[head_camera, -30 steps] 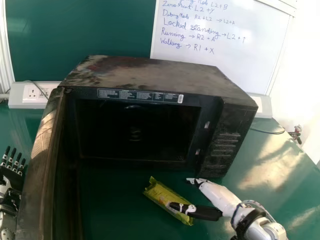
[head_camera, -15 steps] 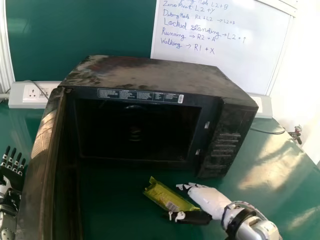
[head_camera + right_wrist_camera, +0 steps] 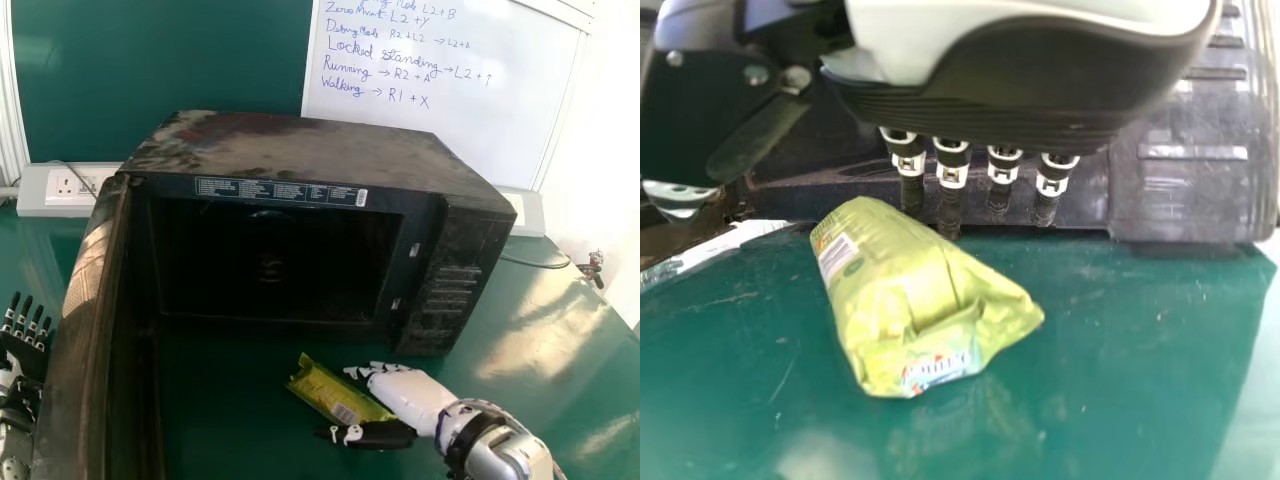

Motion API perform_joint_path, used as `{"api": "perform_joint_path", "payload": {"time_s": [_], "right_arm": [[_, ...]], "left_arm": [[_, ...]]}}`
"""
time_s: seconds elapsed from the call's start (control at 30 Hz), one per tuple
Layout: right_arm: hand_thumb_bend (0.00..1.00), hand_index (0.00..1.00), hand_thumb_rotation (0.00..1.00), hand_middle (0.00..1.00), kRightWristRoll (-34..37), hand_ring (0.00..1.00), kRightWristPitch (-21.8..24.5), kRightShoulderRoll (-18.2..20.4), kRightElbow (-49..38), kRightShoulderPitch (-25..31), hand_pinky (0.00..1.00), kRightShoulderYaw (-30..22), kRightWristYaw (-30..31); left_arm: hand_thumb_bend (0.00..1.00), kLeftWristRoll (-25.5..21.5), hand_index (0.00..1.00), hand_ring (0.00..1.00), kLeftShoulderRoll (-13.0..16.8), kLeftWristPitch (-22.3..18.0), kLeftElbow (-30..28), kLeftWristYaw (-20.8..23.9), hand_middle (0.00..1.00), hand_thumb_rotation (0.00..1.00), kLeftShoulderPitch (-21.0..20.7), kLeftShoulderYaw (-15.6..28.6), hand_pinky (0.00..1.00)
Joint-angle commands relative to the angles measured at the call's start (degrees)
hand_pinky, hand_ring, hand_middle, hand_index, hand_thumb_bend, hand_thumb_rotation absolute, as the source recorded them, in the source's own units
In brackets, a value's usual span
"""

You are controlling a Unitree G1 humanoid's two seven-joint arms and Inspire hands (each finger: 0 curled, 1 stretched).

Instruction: Put biscuit inside oven

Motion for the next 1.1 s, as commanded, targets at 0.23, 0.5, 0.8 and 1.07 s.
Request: {"api": "perform_joint_path", "payload": {"time_s": [0.23, 0.5, 0.8, 1.07], "right_arm": [[1.00, 0.98, 0.61, 0.95, -0.5, 0.94, -1.2, -0.8, 0.8, -2.0, 1.00, 0.4, 0.8], [1.00, 0.99, 0.61, 0.96, -2.8, 0.95, 0.9, -0.8, 0.7, -3.0, 1.00, 0.8, 3.2], [1.00, 0.97, 0.54, 0.95, -10.3, 0.97, 3.7, 0.6, 2.8, -4.2, 1.00, 3.8, 2.9], [1.00, 0.98, 0.44, 0.97, -12.3, 0.99, 3.9, 1.7, 5.3, -5.5, 1.00, 6.7, 4.2]], "left_arm": [[0.50, 0.5, 0.55, 0.75, -1.1, 1.6, 2.1, 0.8, 0.44, 0.00, 1.7, -0.2, 0.71], [0.50, 0.3, 0.55, 0.74, -1.3, 1.8, 1.8, 1.1, 0.45, 0.00, 1.8, -0.1, 0.72], [0.50, 0.2, 0.55, 0.74, -1.4, 2.1, 1.2, 1.3, 0.45, 0.00, 2.1, -0.2, 0.72], [0.50, 0.3, 0.56, 0.75, -1.3, 1.9, 1.3, 1.0, 0.44, 0.00, 2.1, -0.2, 0.72]]}}
